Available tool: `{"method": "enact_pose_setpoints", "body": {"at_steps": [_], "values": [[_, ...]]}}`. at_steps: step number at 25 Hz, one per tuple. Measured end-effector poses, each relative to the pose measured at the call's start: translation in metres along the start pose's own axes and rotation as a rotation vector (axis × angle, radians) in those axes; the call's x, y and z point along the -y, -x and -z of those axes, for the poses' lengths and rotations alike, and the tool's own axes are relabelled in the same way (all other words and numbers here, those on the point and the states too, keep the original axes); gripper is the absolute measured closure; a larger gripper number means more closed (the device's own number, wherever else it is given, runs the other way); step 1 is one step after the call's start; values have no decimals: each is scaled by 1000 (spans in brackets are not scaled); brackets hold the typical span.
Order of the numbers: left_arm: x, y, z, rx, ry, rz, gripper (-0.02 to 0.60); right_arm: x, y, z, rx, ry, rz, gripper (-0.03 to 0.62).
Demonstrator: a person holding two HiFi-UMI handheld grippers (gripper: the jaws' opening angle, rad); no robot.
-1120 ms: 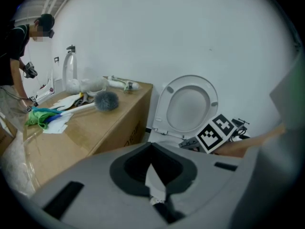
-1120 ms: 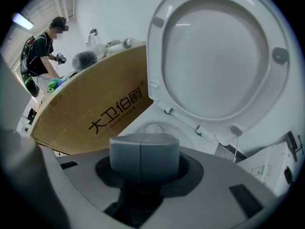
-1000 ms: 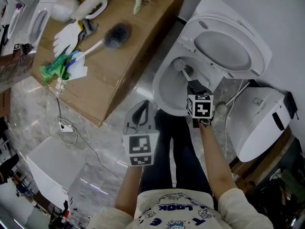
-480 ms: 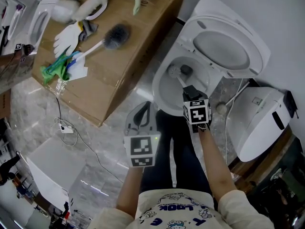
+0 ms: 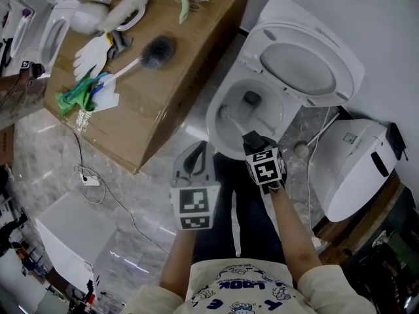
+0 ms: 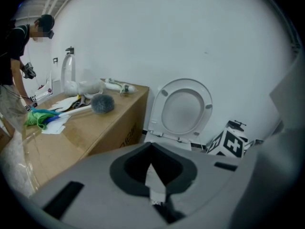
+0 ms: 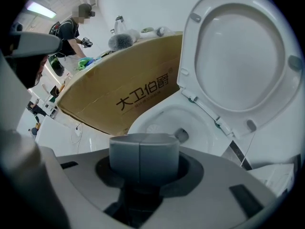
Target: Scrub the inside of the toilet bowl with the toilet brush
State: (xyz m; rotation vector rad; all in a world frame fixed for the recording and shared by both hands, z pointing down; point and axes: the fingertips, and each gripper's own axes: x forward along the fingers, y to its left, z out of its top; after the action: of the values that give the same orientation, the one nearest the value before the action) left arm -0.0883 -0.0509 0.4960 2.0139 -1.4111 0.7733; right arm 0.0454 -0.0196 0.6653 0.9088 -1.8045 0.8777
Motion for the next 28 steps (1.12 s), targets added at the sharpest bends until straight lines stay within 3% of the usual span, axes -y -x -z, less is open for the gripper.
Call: {"method": "enact_pose_setpoints", "body": {"at_steps": [11, 21, 28], "values": [[15, 3, 0, 5, -6, 16, 580, -15, 17, 25, -51, 43, -82, 430], [16, -2, 5, -7, -7, 12, 580, 4, -10, 29, -77, 44, -20, 430], [14, -4, 13, -27, -7, 9, 580, 23, -28, 25, -66, -15, 13, 430]]}}
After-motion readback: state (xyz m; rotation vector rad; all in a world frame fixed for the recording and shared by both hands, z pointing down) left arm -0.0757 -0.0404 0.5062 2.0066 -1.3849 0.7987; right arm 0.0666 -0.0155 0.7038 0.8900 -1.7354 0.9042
